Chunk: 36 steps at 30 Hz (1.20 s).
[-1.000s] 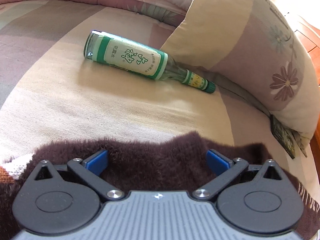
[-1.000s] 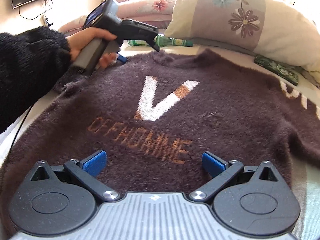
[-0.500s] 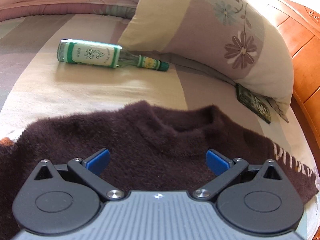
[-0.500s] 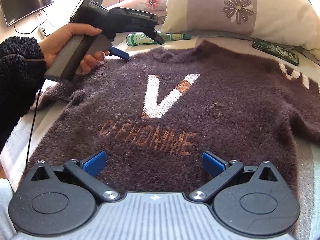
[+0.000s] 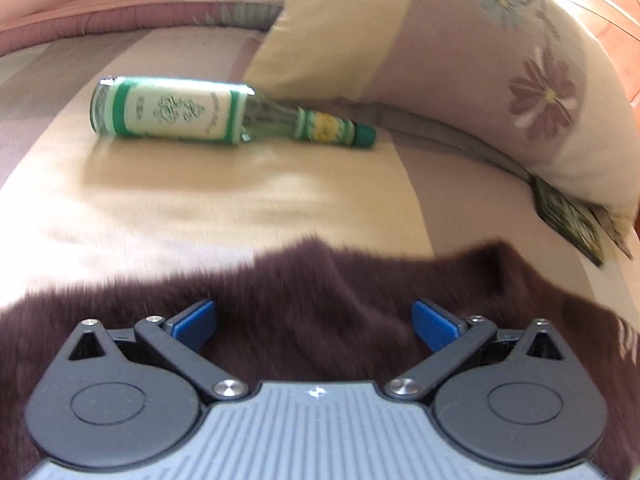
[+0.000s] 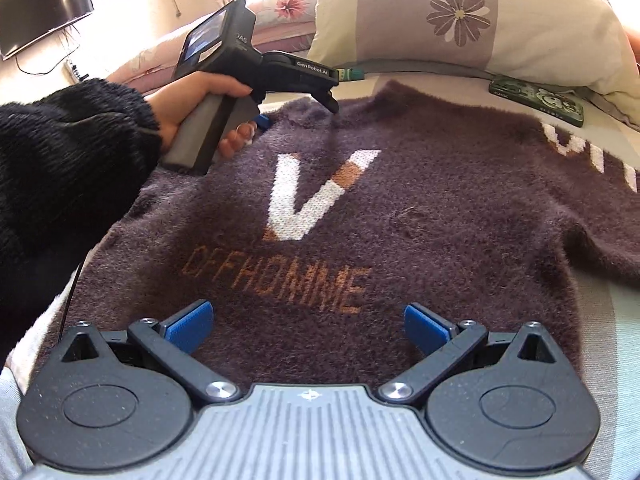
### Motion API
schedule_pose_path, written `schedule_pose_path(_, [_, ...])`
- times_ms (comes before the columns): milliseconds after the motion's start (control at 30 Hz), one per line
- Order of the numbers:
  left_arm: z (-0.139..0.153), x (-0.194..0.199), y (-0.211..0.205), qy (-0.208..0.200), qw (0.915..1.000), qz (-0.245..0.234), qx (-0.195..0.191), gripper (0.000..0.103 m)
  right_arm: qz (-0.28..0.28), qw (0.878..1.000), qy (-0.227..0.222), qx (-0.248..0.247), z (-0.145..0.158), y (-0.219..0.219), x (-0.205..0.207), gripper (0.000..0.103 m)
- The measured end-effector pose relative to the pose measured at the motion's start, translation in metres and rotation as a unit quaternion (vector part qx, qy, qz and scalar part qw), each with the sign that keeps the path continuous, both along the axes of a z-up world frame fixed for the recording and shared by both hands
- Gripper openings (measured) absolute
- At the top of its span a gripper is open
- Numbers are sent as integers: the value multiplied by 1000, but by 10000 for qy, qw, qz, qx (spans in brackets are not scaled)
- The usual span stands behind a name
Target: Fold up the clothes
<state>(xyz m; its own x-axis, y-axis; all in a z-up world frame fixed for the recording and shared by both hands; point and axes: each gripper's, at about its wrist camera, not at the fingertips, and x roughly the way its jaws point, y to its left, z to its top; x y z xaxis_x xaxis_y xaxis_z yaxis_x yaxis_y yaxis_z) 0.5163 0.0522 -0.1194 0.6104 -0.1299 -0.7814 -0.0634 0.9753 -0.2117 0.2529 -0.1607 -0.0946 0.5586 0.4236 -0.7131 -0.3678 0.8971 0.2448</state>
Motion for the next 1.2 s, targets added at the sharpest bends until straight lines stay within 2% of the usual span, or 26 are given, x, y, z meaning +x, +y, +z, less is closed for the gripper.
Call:
schedule_pose_path(100, [7,-4,2,13,10000,7,-73,101,-17,10000,-62,38,3,-3,-1,103])
schedule_pose_path(233, [40,-33,13,-93,9997,-188,107,102,-138,9996,-143,220,7,-9,-2,103])
schedule_pose_path(333, [56,-60,34,-16,9997,-189,-181,102,-263,9991,-88,318,7,-14,1,103])
schedule_pose_path(433, [50,-79,53,236,9989,-60,-408,102,-388,9987,22,341,5,-16,5,103])
schedule_pose_path(567, [17,-88,74,541,9962,270,-632,102,-493,9978,94,427,2,-18,6,103])
schedule_pose_path(633, [8,-86,78,350,9959,419,-723,102,-510,9977,134,428,0,-18,8,103])
schedule_pose_path(700, [8,-76,77,186,9965,492,-646,102,-526,9977,179,394,-2,-18,10,103])
schedule_pose_path(767, [9,-61,77,174,9969,543,-543,102,-534,9978,205,330,-3,-17,11,103])
schedule_pose_path(867, [10,-44,82,134,9956,715,-586,102,-483,9982,167,314,-3,-15,9,103])
schedule_pose_path(1000, [13,-36,84,81,9947,848,-575,102,-422,9986,110,293,0,-15,7,103])
schedule_pose_path(1067, [24,-42,83,96,9957,771,-498,101,-441,9986,92,276,1,-15,7,103])
schedule_pose_path(1200, [59,-71,94,-175,9964,712,-413,102,-468,9984,63,309,3,-16,7,103])
